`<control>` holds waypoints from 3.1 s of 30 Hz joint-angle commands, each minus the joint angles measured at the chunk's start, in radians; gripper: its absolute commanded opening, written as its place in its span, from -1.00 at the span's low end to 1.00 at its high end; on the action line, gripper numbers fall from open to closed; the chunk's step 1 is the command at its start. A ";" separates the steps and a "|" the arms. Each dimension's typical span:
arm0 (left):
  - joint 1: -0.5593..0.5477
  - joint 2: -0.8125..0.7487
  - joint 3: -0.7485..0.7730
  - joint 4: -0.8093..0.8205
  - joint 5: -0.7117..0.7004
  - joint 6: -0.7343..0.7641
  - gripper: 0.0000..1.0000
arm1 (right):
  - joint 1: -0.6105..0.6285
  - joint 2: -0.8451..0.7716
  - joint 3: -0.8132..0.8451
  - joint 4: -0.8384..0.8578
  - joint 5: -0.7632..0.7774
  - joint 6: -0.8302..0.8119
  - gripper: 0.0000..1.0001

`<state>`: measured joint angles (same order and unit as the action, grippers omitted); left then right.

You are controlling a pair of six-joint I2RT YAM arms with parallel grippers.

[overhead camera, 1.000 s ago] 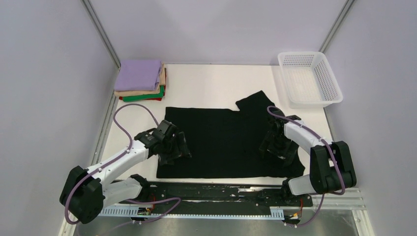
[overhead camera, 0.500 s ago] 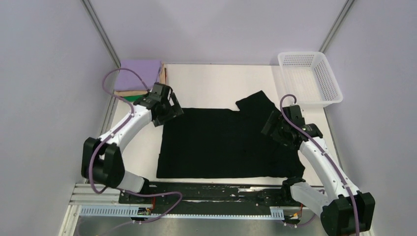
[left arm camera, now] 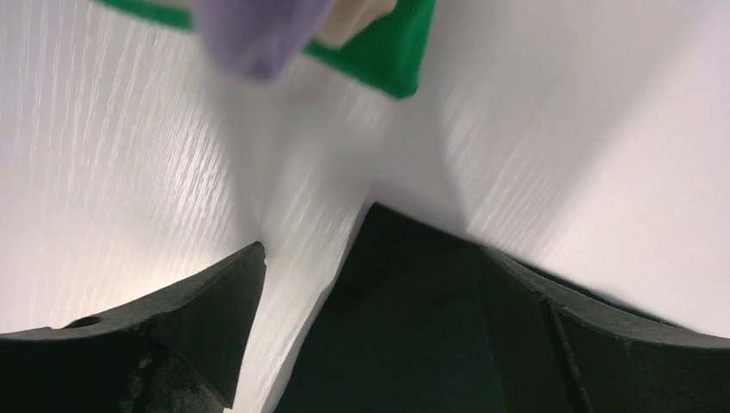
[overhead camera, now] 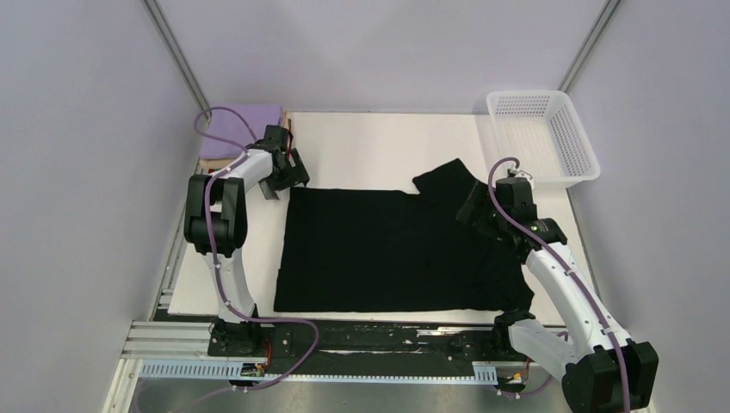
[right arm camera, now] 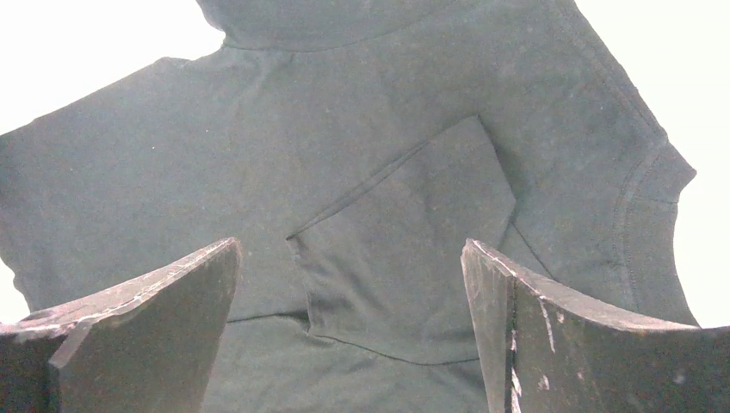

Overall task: Fold and stack the t-shirts
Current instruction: Grab the side of the flattened tshirt furthest away from the robot with both arms

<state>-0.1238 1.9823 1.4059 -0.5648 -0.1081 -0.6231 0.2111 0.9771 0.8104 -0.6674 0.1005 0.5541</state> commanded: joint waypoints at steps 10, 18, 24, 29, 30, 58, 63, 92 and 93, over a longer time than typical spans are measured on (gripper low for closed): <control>-0.007 0.095 0.047 -0.033 0.040 0.063 0.49 | 0.000 0.029 -0.004 0.071 0.033 -0.034 1.00; -0.059 0.151 0.106 -0.138 -0.075 0.069 0.32 | 0.000 0.025 -0.015 0.077 0.032 -0.034 1.00; -0.067 0.168 0.133 -0.177 -0.067 0.053 0.03 | 0.000 0.011 -0.020 0.080 0.042 -0.033 1.00; -0.079 0.166 0.130 -0.185 -0.060 0.042 -0.15 | -0.001 0.008 -0.020 0.084 0.046 -0.033 1.00; -0.081 0.166 0.130 -0.187 -0.060 0.041 -0.21 | 0.000 0.008 -0.020 0.084 0.046 -0.033 1.00; -0.084 0.046 0.107 -0.153 -0.001 0.114 -1.00 | -0.027 1.221 1.020 0.065 0.191 -0.051 0.64; -0.086 0.037 0.095 -0.149 0.009 0.128 -1.00 | -0.036 1.361 1.176 0.063 0.203 -0.081 0.29; -0.093 0.031 0.137 -0.170 0.002 0.127 -1.00 | -0.018 1.316 0.993 0.051 0.255 -0.047 -0.74; -0.093 0.032 0.140 -0.173 0.001 0.126 -1.00 | -0.019 1.316 1.002 0.051 0.268 -0.045 -0.84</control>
<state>-0.2104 2.0521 1.5112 -0.7181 -0.1089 -0.5064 0.1856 2.2818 1.7988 -0.5716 0.3695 0.4614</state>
